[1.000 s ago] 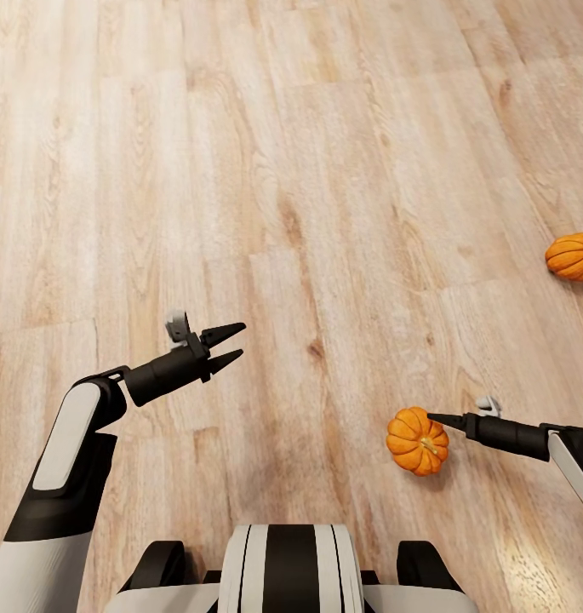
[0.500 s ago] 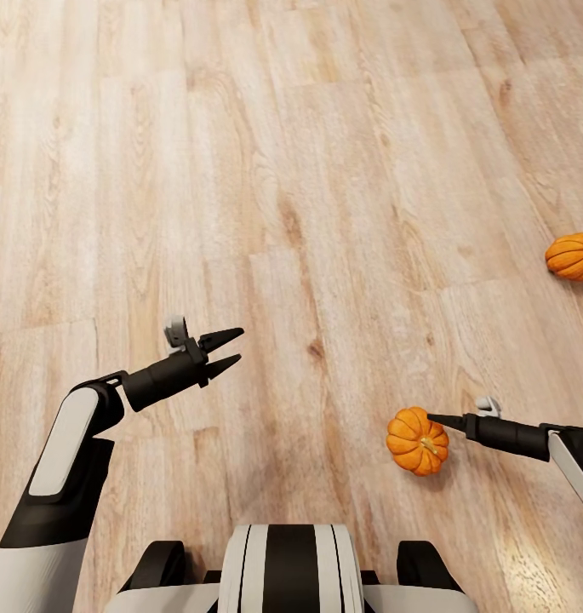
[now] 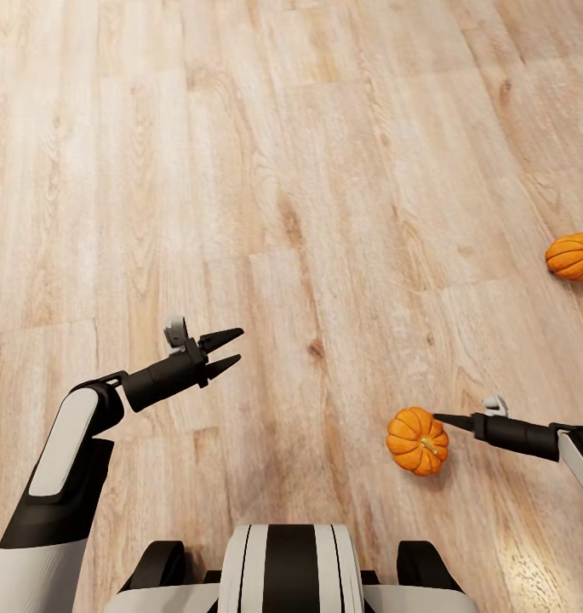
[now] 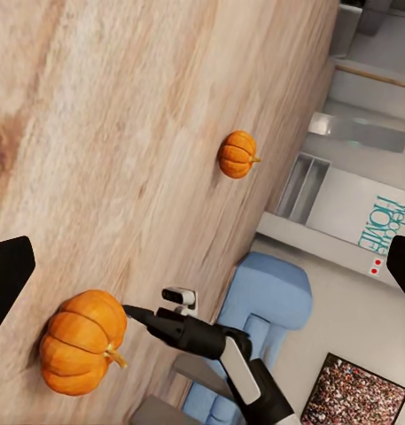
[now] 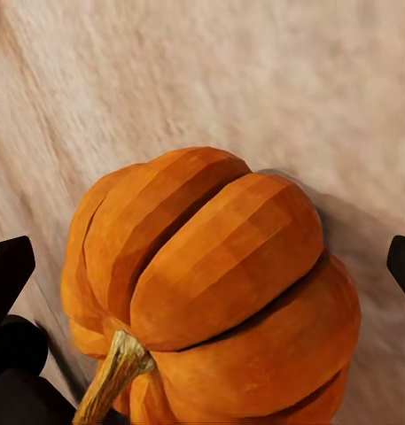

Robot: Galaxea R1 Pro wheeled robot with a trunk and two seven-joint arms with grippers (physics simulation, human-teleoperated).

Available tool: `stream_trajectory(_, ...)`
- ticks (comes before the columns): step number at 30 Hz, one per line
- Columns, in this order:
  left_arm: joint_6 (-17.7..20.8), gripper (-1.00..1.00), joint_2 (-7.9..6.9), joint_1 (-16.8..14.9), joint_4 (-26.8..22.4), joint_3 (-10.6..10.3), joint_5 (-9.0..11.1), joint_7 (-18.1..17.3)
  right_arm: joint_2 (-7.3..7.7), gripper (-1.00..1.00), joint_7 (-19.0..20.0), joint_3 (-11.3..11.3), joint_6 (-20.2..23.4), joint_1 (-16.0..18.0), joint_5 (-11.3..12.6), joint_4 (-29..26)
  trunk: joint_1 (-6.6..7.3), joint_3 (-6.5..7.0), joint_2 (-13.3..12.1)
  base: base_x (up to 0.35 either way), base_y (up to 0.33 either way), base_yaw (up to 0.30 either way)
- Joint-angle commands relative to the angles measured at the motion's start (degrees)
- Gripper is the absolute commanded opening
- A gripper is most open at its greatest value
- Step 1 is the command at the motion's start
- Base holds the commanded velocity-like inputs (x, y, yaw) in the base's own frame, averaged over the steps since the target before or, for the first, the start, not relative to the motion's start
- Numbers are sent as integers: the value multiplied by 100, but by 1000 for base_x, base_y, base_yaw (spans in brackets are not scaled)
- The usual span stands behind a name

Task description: Place each of the two pumpkins and all three candles from the living room inside a cabinet in the living room (use any cabinet), then make sure every cabinet is closed, and position the cauldron so it is next to a table in the living room.

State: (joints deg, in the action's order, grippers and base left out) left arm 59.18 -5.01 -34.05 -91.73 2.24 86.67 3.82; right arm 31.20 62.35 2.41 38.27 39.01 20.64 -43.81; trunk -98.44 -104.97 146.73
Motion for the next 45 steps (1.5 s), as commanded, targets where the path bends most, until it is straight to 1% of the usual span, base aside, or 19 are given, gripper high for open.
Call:
stream_trajectory(1, 23, 100, 0, -1, -2, 5, 43, 40, 24, 100, 27, 0, -20, 1, 22, 9, 1, -3, 1, 0, 0, 0)
stream_trajectory(4, 24, 100, -4, 1, -1, 5, 43, 36, 107, 100, 129, -43, -371, 1, 4, 49, 1, -3, 1, 0, 0, 0)
stream_trajectory(8, 24, 100, -7, 3, 0, 5, 43, 33, 132, 100, 298, -79, -531, -1, -35, 63, 1, -3, 1, 0, 0, 0)
stream_trajectory(11, 24, 100, -8, 4, -2, 5, 43, 32, 140, 100, 425, -95, -680, -5, -206, 70, 1, -3, 1, 0, 0, 0)
stream_trajectory(12, 24, 100, -6, 4, -2, 5, 43, 32, 137, 100, 457, -100, -748, -6, -328, 72, 1, -3, 1, 0, 0, 0)
stream_trajectory(18, 24, 100, -6, 4, -2, 2, 50, 14, 108, 100, 497, -106, -860, -7, -608, 82, 1, -3, 1, 0, 0, 0)
stream_trajectory(23, 24, 100, -2, 4, -3, -2, 51, 8, 93, 100, 503, -112, -881, -7, -676, 88, 1, -3, 1, 0, 0, 0)
stream_trajectory(27, 24, 100, 0, 4, -3, -4, 52, 5, 75, 100, 498, -116, -895, -8, -857, 87, 1, -3, 1, 0, 0, 0)
stream_trajectory(32, 24, 100, 0, 4, -3, -4, 52, 5, 64, 100, 497, -117, -958, -8, -996, 84, 1, -3, 1, 0, 0, 0)
stream_trajectory(39, 24, 100, 0, 4, -3, -4, 52, 5, 62, 100, 497, -100, -1062, -8, -1047, 85, 1, -3, 1, 0, 0, 25)
stream_trajectory(45, 24, 100, 2, 4, -3, -4, 52, 5, 61, 100, 498, -85, -1067, -8, -1042, 84, 1, -3, 1, 0, 0, 66)
